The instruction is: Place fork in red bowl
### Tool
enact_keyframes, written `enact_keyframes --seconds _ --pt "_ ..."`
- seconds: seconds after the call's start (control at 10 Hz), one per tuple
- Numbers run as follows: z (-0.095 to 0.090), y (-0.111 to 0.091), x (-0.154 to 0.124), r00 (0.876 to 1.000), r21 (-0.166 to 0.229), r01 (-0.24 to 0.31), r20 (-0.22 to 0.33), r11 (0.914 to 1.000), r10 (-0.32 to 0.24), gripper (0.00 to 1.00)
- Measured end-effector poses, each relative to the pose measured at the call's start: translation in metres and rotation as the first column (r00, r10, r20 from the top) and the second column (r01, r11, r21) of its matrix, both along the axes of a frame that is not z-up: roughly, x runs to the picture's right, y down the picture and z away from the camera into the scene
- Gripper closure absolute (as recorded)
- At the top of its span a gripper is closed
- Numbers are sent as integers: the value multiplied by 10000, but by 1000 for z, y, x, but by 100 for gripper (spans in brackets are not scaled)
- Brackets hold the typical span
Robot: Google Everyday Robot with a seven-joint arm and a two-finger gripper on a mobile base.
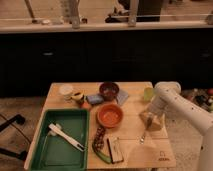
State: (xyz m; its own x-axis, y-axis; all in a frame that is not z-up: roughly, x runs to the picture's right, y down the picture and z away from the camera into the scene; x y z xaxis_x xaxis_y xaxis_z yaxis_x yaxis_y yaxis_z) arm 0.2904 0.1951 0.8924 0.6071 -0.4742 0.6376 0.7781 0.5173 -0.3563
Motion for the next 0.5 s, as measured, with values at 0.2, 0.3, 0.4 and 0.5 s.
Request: enact_keyframes --seconds 0.2,0.3,0.4,0.5 --pt "0 0 0 10000 6 2 -7 10000 -2 20" --pt "0 -1 0 10000 9 3 -8 10000 -3 20" --pt "-1 0 -2 9999 52 144 6 9999 -144 20" --pt "-4 -2 -12 9991 204 423 54 9989 -424 20"
